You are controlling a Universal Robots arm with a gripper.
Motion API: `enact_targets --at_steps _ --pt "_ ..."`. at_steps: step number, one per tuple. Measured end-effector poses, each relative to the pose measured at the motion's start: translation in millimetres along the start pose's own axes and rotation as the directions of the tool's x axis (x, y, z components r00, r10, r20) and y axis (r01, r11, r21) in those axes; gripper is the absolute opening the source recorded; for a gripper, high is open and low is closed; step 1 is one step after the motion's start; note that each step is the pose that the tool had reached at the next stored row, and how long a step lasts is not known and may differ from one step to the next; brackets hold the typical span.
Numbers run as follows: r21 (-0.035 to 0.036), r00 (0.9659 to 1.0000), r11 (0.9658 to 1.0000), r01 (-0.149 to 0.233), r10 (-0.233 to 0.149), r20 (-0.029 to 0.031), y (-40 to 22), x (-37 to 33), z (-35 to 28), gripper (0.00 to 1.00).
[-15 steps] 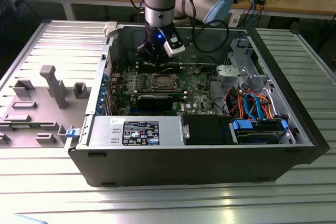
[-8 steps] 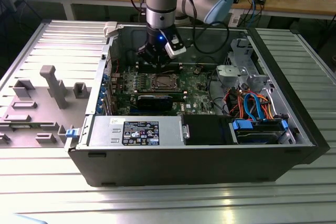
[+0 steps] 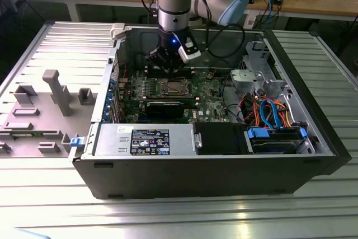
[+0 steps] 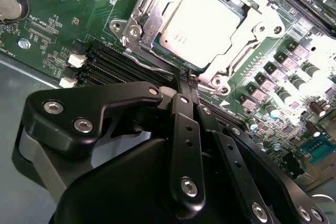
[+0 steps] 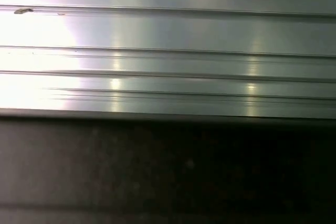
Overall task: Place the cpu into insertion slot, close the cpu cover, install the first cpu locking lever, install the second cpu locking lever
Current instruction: 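Install the first cpu locking lever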
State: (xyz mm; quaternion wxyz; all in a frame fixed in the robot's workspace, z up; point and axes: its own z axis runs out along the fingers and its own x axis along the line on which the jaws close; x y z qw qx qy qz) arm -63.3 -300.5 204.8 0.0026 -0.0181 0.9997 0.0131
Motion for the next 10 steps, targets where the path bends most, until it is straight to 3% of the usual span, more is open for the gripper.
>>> enact_targets --at_steps 10 --pt "0.0 1.0 1.0 0.0 0.0 0.0 -0.4 -12.5 0.3 0.11"
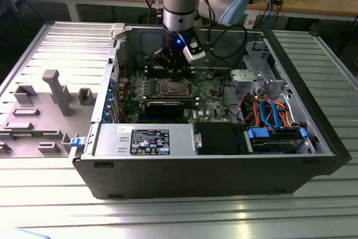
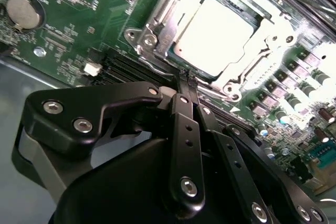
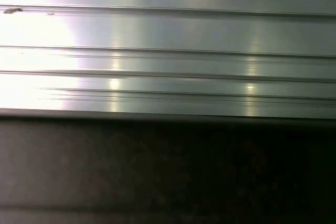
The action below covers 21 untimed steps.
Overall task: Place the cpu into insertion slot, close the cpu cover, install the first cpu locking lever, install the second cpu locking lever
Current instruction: 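Install the first cpu locking lever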
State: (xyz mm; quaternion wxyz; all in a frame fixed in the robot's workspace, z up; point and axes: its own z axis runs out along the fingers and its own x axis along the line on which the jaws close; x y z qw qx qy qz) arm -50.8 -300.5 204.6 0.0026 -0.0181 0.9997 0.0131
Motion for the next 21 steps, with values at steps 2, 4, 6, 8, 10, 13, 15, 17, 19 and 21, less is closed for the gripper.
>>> enact_targets --at_steps 2,4,6,8,10,13,15,17,19,21 --pt "-0.0002 1.0 1.0 0.0 0.0 0.0 -0.1 -2.5 0.2 0.11" --pt "0.0 1.0 1.0 0.0 0.0 -0.0001 -0.2 -5.2 0.5 0.11" --pt "0.0001 1.0 1.0 0.0 0.0 -0.0002 -0.3 -7.4 0.8 0.11" --pt "0.0 1.0 1.0 0.0 0.0 -0.0001 -0.4 -10.3 1.4 0.11" --pt "-0.0001 1.0 1.0 0.0 0.0 0.0 -0.5 -12.5 1.9 0.11" --pt "-0.0105 1.0 0.9999 0.007 -0.007 0.0 1.5 -15.0 2.5 0.11" --pt "-0.0113 1.0 0.9999 0.008 -0.008 0.0006 1.7 -15.1 0.2 0.11" --pt "-0.0106 1.0 0.9999 0.007 -0.007 0.0002 1.6 -14.9 -4.3 0.11" --pt "-0.0107 1.0 0.9999 0.008 -0.008 0.0002 1.0 -15.0 -6.6 0.11" --pt "-0.0107 1.0 0.9999 0.008 -0.008 0.0003 -2.1 -14.9 -6.9 0.11"
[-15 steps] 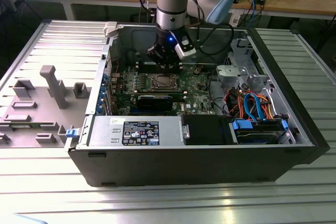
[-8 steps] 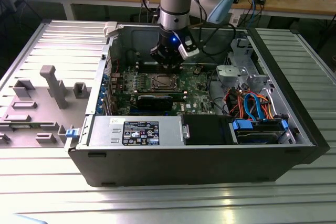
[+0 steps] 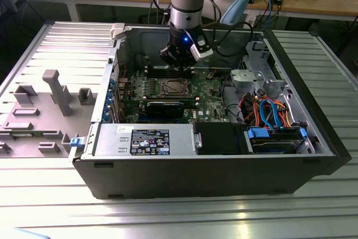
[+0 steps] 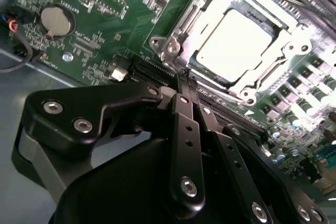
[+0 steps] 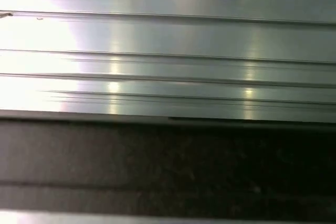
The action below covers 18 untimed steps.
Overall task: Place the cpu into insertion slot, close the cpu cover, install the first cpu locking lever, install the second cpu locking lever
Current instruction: 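Install the first cpu locking lever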
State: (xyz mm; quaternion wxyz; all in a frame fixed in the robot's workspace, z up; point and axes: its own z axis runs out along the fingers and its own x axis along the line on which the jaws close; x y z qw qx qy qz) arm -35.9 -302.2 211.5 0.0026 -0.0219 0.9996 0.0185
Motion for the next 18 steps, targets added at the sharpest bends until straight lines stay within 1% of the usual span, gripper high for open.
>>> enact_targets --at_steps 1,2,3,8,10,12,15,18 --pt "0.0001 1.0 1.0 0.0 0.0 -0.0001 -4.6 0.2 -0.2 0.11" --pt "0.0003 1.0 1.0 0.0 0.0 -0.0002 -10.9 0.5 -0.5 0.11" --pt "0.0002 1.0 1.0 0.0 0.0 -0.0001 -14.8 0.7 -0.6 0.11" --pt "0.0011 1.0 1.0 0.0 0.0 -0.0002 -27.5 1.2 -1.1 0.11" --pt "0.0024 1.0 1.0 0.0 0.0 -0.0002 -35.7 1.6 -1.4 0.11" --pt "0.0047 1.0 1.0 0.0 0.0 -0.0003 -41.0 1.8 -1.6 0.11" --pt "0.0065 1.0 1.0 0.0 0.0 -0.0004 -46.5 2.0 -2.2 0.11" --pt "0.0066 1.0 1.0 0.0 0.0 -0.0003 -48.1 2.2 -5.1 0.11"
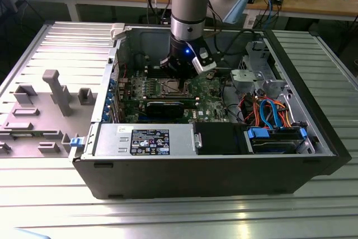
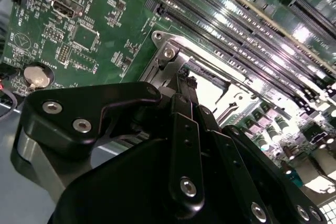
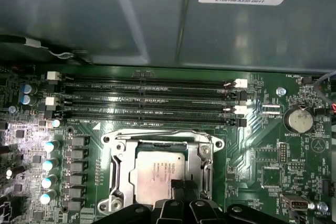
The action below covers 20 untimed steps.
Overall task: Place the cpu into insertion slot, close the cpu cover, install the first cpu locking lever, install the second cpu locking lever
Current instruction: 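Install the first cpu locking lever, then install the second cpu locking lever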
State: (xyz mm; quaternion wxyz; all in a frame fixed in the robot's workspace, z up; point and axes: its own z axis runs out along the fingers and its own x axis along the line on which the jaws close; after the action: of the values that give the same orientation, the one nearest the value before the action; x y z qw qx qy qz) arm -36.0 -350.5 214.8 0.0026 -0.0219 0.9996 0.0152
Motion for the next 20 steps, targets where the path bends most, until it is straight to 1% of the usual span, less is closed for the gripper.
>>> enact_targets --at_steps 2,4,12,14,15,18,19,20 --pt "-0.0002 1.0 1.0 0.0 0.0 0.0001 0.1 -0.1 -4.0 0.11" --pt "-0.0013 1.0 1.0 0.0 0.0 0.0002 0.1 -0.1 -6.4 0.11" --pt "-0.0016 1.0 1.0 0.0 0.0 0.0001 0.0 -0.1 -6.6 0.11" --pt "-0.0016 1.0 1.0 0.0 0.0 0.0001 -4.8 0.1 -6.6 0.11" --pt "-0.0016 1.0 1.0 0.0 0.0 -0.0007 -10.9 -0.3 -6.6 0.11" --pt "-0.0016 1.0 1.0 0.0 0.0 -0.0016 -20.2 -1.1 -6.6 0.11" --pt "-0.0015 1.0 1.0 0.0 0.0 -0.0027 -22.0 -2.7 -6.6 0.11" --pt "-0.0018 1.0 1.0 0.0 0.0 -0.0048 -23.4 -6.7 -6.5 0.11"
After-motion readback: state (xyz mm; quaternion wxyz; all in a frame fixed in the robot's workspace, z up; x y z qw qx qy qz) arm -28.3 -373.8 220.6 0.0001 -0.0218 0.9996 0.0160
